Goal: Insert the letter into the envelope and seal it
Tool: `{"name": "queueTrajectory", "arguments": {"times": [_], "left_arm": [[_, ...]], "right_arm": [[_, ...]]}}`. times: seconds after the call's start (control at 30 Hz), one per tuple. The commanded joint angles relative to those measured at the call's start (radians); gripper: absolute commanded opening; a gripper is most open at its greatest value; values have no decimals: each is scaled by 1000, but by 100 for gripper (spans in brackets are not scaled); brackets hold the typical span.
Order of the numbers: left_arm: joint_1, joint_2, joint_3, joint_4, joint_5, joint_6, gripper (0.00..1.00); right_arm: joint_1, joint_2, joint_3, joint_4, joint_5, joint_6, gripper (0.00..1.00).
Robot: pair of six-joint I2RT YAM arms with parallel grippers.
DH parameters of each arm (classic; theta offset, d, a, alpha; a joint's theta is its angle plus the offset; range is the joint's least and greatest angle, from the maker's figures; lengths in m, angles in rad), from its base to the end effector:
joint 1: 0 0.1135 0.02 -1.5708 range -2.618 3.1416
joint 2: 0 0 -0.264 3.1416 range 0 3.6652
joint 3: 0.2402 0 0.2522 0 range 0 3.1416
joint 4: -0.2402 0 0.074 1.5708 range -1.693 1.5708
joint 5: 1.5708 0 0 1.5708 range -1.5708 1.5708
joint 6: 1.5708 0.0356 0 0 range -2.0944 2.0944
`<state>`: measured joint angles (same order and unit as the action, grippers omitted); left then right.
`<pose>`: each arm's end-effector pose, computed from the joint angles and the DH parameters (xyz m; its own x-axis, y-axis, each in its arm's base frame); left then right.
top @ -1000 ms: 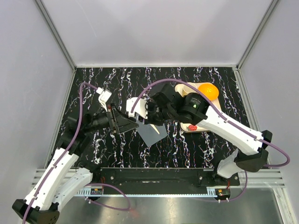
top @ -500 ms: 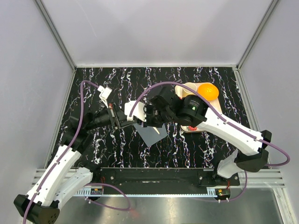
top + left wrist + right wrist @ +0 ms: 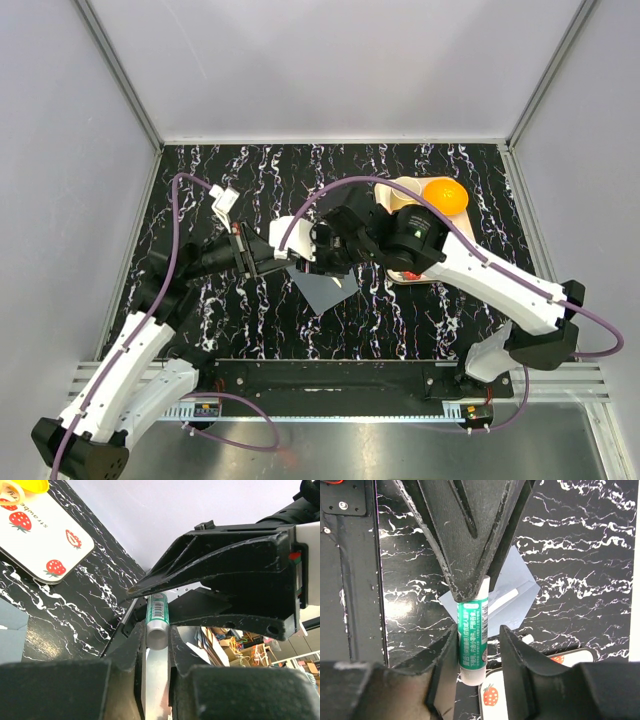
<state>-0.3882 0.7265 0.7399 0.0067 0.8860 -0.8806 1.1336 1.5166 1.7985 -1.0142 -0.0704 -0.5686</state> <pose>0.1407 -0.0873 0.3541 -0.7255 -0.2303 -0.6486 0.6231 0.1803 -0.7610 0.1272 0.2780 0.4297 0.2600 -0.7123 -0.6520 -0.9326 -0.0102 -0.3608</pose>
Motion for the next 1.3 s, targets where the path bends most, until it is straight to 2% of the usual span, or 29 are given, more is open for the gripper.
{"name": "queueTrajectory", "arguments": {"times": [0.0, 0.07, 0.1, 0.27, 0.3, 0.43, 0.47, 0.53, 0.57, 0.63, 0.67, 0.73, 0.77, 0.83, 0.87, 0.93, 0.97, 1.03, 1.07, 1.1, 1.17, 1.23, 1.27], "left_arm": [[8, 2, -10, 81, 44, -44, 0], [9, 5, -10, 88, 50, -46, 0], [9, 5, -10, 91, 51, -46, 0], [8, -4, -10, 98, 62, -14, 0], [6, -12, -8, 98, 62, 2, 0], [-3, -55, 13, 104, 111, 179, 0], [-3, -71, 15, 101, 126, 310, 0], [-6, -127, 13, 89, 175, 463, 0], [-8, -145, 12, 81, 197, 640, 0], [-11, -200, 16, 23, 273, 844, 0], [-12, -216, 22, -3, 296, 1087, 0], [-17, -248, 45, -188, 345, 1366, 0], [-18, -254, 49, -241, 359, 1628, 0], [-24, -265, 58, -404, 382, 1896, 0], [-28, -262, 61, -457, 384, 2157, 0], [-35, -253, 65, -604, 364, 2415, 0], [-35, -248, 61, -650, 348, 2677, 1], [-37, -240, 40, -697, 288, 2876, 20], [-37, -239, 38, -694, 263, 2948, 26], [-35, -228, 42, -694, 240, 2941, 28], [-37, -216, 97, -659, 191, 2666, 32], [-37, -213, 157, -573, 124, 2376, 39], [-37, -213, 171, -547, 91, 2104, 41]], "right_arm": [[9, -58, 1, 37, -31, -5, 39], [9, -64, -4, 43, -40, -7, 33], [9, -65, -5, 46, -46, -7, 24], [11, -65, -5, 48, -63, 18, 7], [9, -65, -5, 48, -81, 21, 1], [2, -56, 5, 39, -132, 59, 0], [-3, -52, 12, 36, -149, 67, 0], [-26, -41, 28, 16, -212, 93, 0], [-34, -36, 33, 6, -238, 101, 0], [-60, -26, 41, -29, -328, 116, 0], [-64, -21, 39, -44, -359, 115, 0], [-64, -9, 33, -82, -443, 101, 0], [-64, -4, 27, -92, -468, 89, 0], [-64, 10, 10, -107, -505, 75, 0], [-64, 16, 10, -115, -515, 69, 0], [-64, 30, 21, -129, -537, 65, 0], [-64, 31, 24, -129, -542, 68, 0], [-64, 34, 27, -130, -546, 72, 0], [-64, 34, 27, -132, -546, 72, 0], [-64, 33, 25, -133, -534, 72, 0], [-64, 28, 27, -133, -494, 70, 0], [-64, 11, 18, -117, -447, 65, 0], [-64, 2, 12, -107, -415, 65, 0]]}}
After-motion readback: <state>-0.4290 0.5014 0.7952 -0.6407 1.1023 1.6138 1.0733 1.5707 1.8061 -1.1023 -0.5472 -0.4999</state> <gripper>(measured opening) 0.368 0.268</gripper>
